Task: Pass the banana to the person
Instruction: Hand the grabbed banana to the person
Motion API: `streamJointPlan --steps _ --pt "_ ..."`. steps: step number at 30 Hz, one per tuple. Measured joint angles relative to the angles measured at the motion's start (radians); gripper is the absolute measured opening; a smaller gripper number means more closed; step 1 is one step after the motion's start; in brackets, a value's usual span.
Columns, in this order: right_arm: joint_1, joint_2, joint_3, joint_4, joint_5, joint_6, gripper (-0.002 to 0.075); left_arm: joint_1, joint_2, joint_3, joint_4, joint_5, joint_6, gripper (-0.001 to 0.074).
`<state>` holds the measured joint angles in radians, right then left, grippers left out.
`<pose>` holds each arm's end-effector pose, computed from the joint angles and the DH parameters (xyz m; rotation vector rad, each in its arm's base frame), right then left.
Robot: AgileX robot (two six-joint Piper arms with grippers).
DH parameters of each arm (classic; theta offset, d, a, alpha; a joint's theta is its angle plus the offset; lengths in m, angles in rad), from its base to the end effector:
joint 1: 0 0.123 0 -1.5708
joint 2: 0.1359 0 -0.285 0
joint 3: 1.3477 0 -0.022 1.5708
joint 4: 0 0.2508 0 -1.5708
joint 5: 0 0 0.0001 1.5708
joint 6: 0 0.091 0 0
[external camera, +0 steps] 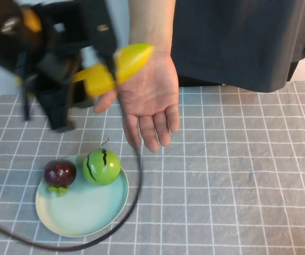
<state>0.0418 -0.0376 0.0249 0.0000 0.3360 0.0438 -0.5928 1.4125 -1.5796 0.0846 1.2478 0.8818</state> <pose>0.0521 0.0022 0.1765 0.0018 1.8073 0.0609 0.2366 -0.1506 0.4163 1.7334 1.9029 0.2225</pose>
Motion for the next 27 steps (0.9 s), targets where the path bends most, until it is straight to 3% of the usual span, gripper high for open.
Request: streamJointPlan --steps 9,23,25,27 --pt "0.0 0.0 0.0 0.0 0.0 0.0 -0.0007 -0.148 0.243 -0.161 0.101 0.0 0.008 0.027" --pt "0.0 0.0 0.0 0.0 0.0 0.0 -0.0007 -0.162 0.323 -0.212 0.132 -0.002 0.008 0.027" --pt "0.0 0.0 0.0 0.0 0.0 0.0 -0.0007 -0.162 0.325 -0.213 0.126 -0.005 0.008 0.0293" --pt "0.0 0.0 0.0 0.0 0.0 0.0 -0.0007 -0.162 0.325 -0.213 0.125 -0.005 0.002 0.0401"
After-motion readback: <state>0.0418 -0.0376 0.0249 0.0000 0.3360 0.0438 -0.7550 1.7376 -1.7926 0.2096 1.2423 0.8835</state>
